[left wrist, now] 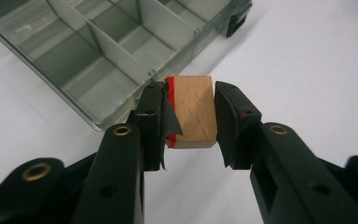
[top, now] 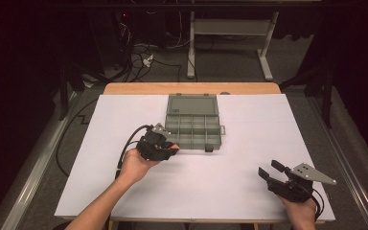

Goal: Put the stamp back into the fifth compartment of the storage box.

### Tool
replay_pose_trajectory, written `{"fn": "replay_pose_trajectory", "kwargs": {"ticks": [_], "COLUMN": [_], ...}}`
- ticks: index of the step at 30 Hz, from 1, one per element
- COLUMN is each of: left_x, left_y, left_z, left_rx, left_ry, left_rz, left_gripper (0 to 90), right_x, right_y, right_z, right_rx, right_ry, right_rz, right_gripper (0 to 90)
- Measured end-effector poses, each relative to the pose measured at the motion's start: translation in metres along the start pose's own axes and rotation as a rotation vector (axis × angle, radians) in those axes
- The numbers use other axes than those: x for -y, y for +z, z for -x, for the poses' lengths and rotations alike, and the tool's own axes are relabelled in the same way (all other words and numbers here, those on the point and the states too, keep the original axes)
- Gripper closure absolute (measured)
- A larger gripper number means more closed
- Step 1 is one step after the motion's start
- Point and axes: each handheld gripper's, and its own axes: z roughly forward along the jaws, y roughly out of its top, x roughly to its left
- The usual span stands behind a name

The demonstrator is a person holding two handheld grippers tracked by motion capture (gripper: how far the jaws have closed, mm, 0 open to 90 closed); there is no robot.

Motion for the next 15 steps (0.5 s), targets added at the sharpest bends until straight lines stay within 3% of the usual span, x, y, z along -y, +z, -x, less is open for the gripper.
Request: {"fn": "replay_pose_trajectory", "kwargs": {"ticks": [15], "left_x": [-0.024], "left_y": [0.002], "left_z": [-0.014], "left_rx": [-0.039], "left_ry": [-0.011], "left_rz": [0.002], "left_gripper": [65.0], "right_x": [0.0], "right_y": [0.0], "right_z": [0.0], "right_rx": [-0.001], "right_ry": [-0.004], "right_rz": [-0.002], "right_gripper": [37.8]}}
